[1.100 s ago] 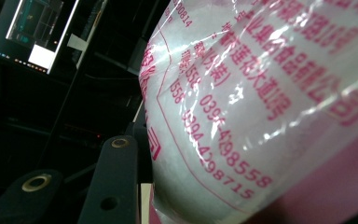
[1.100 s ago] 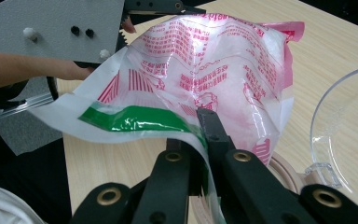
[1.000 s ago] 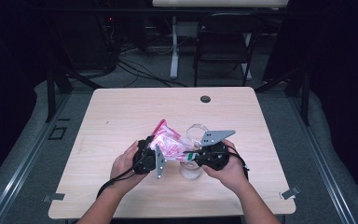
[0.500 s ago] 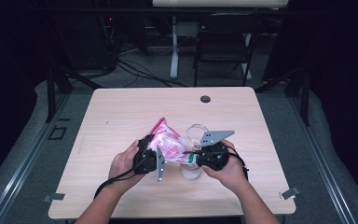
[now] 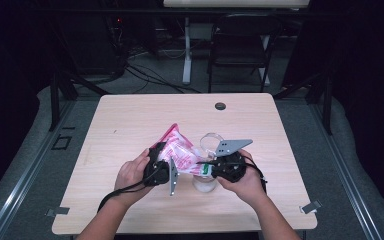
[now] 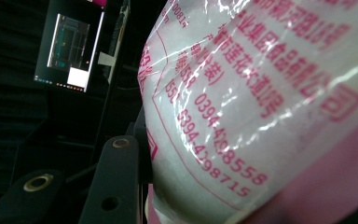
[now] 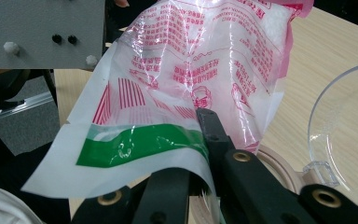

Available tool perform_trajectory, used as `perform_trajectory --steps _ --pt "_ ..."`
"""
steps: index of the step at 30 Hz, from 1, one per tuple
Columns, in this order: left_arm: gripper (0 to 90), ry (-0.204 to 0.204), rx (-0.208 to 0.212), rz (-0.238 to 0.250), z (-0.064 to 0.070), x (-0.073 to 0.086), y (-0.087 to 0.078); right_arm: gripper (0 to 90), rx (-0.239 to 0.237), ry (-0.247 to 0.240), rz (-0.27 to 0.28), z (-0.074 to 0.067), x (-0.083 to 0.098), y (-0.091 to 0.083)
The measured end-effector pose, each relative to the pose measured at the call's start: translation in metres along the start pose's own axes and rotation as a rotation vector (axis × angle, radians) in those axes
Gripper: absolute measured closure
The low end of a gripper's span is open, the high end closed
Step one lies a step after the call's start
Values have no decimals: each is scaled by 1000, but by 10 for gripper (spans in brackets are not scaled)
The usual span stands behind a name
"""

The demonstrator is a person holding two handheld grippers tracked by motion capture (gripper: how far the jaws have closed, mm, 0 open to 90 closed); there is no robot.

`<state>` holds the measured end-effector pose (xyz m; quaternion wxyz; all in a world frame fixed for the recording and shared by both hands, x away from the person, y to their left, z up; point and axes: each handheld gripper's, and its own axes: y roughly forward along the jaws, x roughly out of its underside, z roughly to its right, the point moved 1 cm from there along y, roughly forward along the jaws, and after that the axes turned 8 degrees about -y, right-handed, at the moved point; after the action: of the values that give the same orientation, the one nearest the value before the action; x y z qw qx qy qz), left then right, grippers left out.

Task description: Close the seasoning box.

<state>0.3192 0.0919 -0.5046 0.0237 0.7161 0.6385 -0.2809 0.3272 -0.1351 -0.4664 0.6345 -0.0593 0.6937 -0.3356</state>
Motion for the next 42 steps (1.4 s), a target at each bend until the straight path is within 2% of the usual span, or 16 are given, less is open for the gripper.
perform_trajectory --steps 15,42 --pt "624 74 -17 -1 -3 -4 -1 900 5 1 4 2 1 -1" --pt "628 125 -35 1 -5 -8 -1 900 -17 9 -31 4 7 3"
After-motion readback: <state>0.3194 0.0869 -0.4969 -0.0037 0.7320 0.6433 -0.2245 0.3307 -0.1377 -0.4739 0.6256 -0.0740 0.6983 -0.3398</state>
